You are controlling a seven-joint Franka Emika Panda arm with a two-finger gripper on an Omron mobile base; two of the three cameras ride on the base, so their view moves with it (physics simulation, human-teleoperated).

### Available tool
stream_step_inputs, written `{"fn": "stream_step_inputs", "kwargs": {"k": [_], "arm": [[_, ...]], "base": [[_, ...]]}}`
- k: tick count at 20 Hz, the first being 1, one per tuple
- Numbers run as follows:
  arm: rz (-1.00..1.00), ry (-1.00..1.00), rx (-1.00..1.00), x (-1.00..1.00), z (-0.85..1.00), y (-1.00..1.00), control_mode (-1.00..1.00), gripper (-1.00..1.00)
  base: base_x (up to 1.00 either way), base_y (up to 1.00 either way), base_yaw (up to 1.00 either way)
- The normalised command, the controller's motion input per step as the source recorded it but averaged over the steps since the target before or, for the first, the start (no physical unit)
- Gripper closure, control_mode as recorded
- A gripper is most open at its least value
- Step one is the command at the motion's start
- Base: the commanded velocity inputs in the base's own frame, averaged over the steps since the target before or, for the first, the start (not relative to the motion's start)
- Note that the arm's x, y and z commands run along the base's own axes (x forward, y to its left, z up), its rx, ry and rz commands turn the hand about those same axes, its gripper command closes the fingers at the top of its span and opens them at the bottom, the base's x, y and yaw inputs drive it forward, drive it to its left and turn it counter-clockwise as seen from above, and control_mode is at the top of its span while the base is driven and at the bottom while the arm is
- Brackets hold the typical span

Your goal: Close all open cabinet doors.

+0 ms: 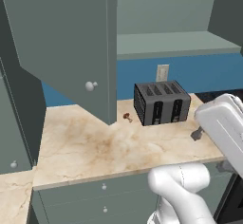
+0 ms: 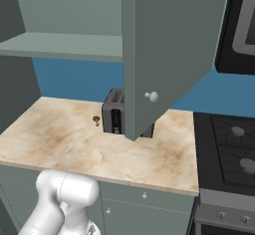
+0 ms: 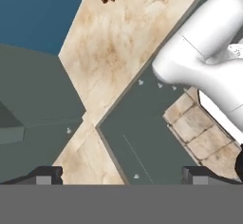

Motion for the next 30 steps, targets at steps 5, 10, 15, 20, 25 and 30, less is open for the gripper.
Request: {"fn": "stream_step_inputs", "kwargs": {"k": [5,10,15,20,25,30], "arm": [[0.04,0.0,0.0,-0.04,0.04,0.24,-1.0,-1.0],[0.17,0.0,0.0,-0.1,0.11,0.26,-1.0,-1.0],[0.19,-0.03,0.05,0.01,0.06,0.4,-1.0,-1.0],[0.04,-0.06,0.01,0.01,0.01,0.59,-1.0,-1.0],[-0.04,-0.08,0.0,0.02,0.01,0.6,-1.0,-1.0],[-0.1,-0.09,0.01,0.06,0.1,0.5,-1.0,-1.0]], "base": [[0.0,0.0,0.0],[0.0,0.0,0.0],[0.0,0.0,0.0],[0.0,0.0,0.0],[0.0,0.0,0.0],[0.0,0.0,0.0]]}}
